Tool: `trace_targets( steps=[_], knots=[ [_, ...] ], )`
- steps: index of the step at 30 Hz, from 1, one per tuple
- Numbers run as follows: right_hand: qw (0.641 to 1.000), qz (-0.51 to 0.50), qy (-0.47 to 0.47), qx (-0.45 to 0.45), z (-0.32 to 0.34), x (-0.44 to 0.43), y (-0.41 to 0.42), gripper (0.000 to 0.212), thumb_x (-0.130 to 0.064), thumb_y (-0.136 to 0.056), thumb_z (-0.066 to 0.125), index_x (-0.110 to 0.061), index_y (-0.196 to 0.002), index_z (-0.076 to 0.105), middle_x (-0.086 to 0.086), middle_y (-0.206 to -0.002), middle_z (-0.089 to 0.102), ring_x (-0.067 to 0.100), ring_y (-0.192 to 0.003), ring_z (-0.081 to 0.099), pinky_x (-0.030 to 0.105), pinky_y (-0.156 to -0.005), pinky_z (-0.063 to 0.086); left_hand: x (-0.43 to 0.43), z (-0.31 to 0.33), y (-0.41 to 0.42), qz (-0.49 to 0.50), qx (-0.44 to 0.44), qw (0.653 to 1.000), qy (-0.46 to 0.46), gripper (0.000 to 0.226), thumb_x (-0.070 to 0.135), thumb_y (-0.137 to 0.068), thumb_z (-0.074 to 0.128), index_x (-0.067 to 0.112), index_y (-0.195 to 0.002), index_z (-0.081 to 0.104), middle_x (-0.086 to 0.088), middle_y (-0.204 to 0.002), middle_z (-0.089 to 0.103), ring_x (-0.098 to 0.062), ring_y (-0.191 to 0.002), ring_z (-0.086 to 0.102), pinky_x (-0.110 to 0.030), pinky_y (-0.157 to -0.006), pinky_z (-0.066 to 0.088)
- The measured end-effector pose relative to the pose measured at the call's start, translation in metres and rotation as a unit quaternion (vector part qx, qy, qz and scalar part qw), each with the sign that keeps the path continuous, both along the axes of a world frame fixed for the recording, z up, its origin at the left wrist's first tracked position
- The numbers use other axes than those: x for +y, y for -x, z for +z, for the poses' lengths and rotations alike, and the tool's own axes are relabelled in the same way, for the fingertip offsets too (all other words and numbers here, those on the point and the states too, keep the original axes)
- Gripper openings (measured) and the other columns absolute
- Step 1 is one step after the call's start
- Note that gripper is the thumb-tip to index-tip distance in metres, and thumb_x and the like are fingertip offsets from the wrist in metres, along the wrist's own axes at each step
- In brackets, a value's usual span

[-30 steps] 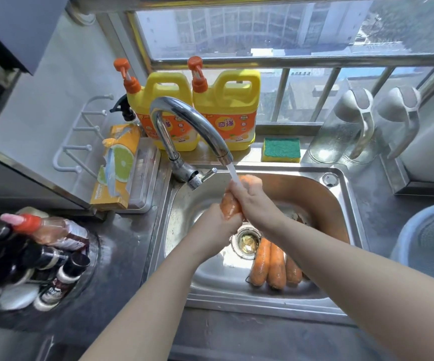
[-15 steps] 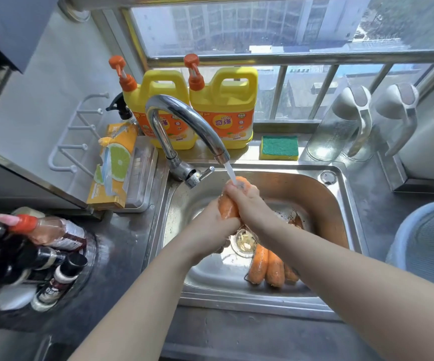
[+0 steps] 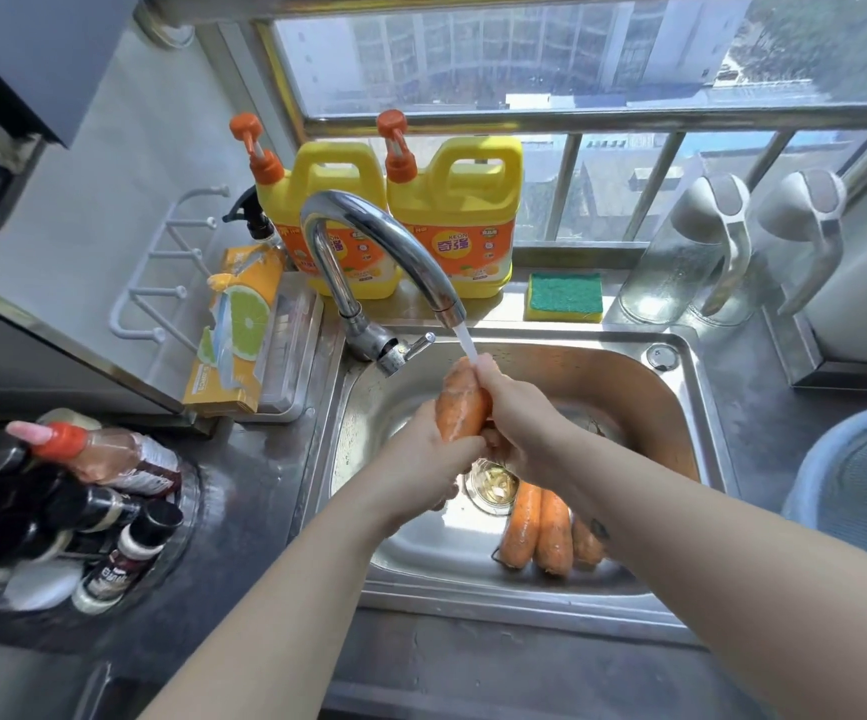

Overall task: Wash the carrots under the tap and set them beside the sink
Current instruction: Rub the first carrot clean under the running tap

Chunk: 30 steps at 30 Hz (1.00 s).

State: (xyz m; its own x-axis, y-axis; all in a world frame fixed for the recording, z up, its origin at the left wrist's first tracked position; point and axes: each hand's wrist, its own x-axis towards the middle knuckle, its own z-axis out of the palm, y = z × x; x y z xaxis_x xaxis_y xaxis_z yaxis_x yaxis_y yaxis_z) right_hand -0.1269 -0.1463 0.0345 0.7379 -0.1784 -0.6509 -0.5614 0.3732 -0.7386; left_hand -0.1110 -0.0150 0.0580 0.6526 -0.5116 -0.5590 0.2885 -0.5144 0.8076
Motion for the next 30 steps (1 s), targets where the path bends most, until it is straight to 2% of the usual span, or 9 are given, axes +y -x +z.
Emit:
trace_targets(
  steps=[3, 8, 13, 16, 18, 22, 24, 26, 30],
  knots=[
    [0.997, 0.017, -0.069, -0.013, -0.002, -0.004, 0.003, 0.033, -0.035, -0.106, 0.048, -0.013, -0.127, 0.058, 0.004, -0.074, 0.049, 0.010, -0.045, 0.037, 0.023, -0.051, 0.038, 0.005, 0.005, -0.002, 0.039, 0.088, 0.994, 0.051, 0.015, 0.019, -0.098, 0.057, 0.023, -0.112, 0.053, -0.002, -0.079, 0.048, -0.008, -0.048, 0.038, -0.018, -0.046, 0.032],
    [0.999, -0.006, 0.002, 0.038, 0.006, 0.000, -0.001, 0.044, -0.052, -0.101, 0.049, -0.011, -0.089, 0.060, -0.003, -0.047, 0.039, 0.008, -0.037, 0.038, 0.026, -0.051, 0.039, 0.002, 0.000, 0.002, -0.010, -0.024, 1.000, -0.007, 0.030, 0.021, -0.094, 0.060, 0.028, -0.121, 0.049, 0.000, -0.083, 0.055, -0.009, -0.054, 0.047, -0.022, -0.050, 0.040],
    [0.998, 0.007, -0.063, -0.016, 0.003, -0.003, 0.003, 0.041, -0.039, -0.105, 0.049, -0.001, -0.117, 0.059, 0.002, -0.060, 0.044, 0.009, -0.044, 0.036, 0.025, -0.053, 0.038, 0.008, 0.005, -0.002, 0.039, 0.090, 0.994, 0.055, 0.024, 0.017, -0.099, 0.056, 0.019, -0.122, 0.051, -0.003, -0.083, 0.048, -0.008, -0.050, 0.038, -0.018, -0.047, 0.033],
    [1.000, 0.016, -0.002, 0.012, 0.005, -0.001, -0.001, 0.046, -0.050, -0.102, 0.050, -0.006, -0.099, 0.061, -0.002, -0.046, 0.039, 0.010, -0.040, 0.036, 0.026, -0.053, 0.038, 0.003, 0.003, 0.002, -0.006, -0.010, 1.000, 0.011, 0.029, 0.018, -0.096, 0.059, 0.026, -0.121, 0.049, -0.001, -0.083, 0.052, -0.009, -0.054, 0.045, -0.020, -0.048, 0.037],
    [1.000, 0.005, -0.029, 0.010, 0.006, -0.004, -0.001, 0.049, -0.052, -0.102, 0.046, -0.007, -0.091, 0.061, 0.000, -0.051, 0.038, 0.011, -0.041, 0.035, 0.027, -0.054, 0.038, 0.004, 0.002, 0.003, -0.001, -0.010, 1.000, 0.016, 0.030, 0.018, -0.096, 0.059, 0.028, -0.122, 0.048, -0.002, -0.083, 0.051, -0.009, -0.053, 0.044, -0.020, -0.047, 0.037],
    [0.995, 0.030, -0.091, -0.022, 0.003, -0.008, 0.002, 0.038, -0.034, -0.103, 0.055, 0.000, -0.116, 0.063, 0.006, -0.068, 0.048, 0.010, -0.048, 0.041, 0.026, -0.058, 0.042, 0.009, 0.005, -0.002, 0.043, 0.090, 0.993, 0.066, 0.024, 0.015, -0.100, 0.056, 0.023, -0.122, 0.052, -0.003, -0.082, 0.047, -0.008, -0.050, 0.037, -0.019, -0.047, 0.031],
    [0.998, 0.039, -0.040, -0.007, 0.001, -0.005, 0.000, 0.040, -0.035, -0.099, 0.062, -0.001, -0.120, 0.062, 0.008, -0.069, 0.051, 0.010, -0.047, 0.043, 0.024, -0.055, 0.043, 0.007, 0.000, 0.001, 0.017, 0.026, 0.999, 0.028, 0.033, 0.018, -0.097, 0.058, 0.027, -0.127, 0.049, 0.001, -0.083, 0.052, -0.009, -0.052, 0.043, -0.022, -0.049, 0.036],
    [0.999, 0.032, 0.001, 0.013, 0.000, -0.001, -0.003, 0.039, -0.043, -0.098, 0.061, -0.006, -0.108, 0.063, 0.003, -0.058, 0.046, 0.008, -0.041, 0.041, 0.023, -0.048, 0.041, 0.006, -0.004, 0.004, -0.012, -0.045, 0.999, -0.009, 0.043, 0.023, -0.094, 0.062, 0.032, -0.133, 0.044, 0.006, -0.081, 0.056, -0.008, -0.057, 0.050, -0.026, -0.056, 0.042],
    [1.000, 0.026, -0.006, -0.003, -0.001, -0.001, 0.000, 0.041, -0.048, -0.101, 0.051, -0.008, -0.103, 0.061, 0.003, -0.056, 0.043, 0.009, -0.041, 0.039, 0.025, -0.051, 0.040, 0.011, -0.005, 0.002, -0.013, -0.027, 1.000, 0.000, 0.036, 0.023, -0.096, 0.061, 0.034, -0.126, 0.048, 0.004, -0.081, 0.055, -0.008, -0.056, 0.048, -0.024, -0.054, 0.041]
  ],
)
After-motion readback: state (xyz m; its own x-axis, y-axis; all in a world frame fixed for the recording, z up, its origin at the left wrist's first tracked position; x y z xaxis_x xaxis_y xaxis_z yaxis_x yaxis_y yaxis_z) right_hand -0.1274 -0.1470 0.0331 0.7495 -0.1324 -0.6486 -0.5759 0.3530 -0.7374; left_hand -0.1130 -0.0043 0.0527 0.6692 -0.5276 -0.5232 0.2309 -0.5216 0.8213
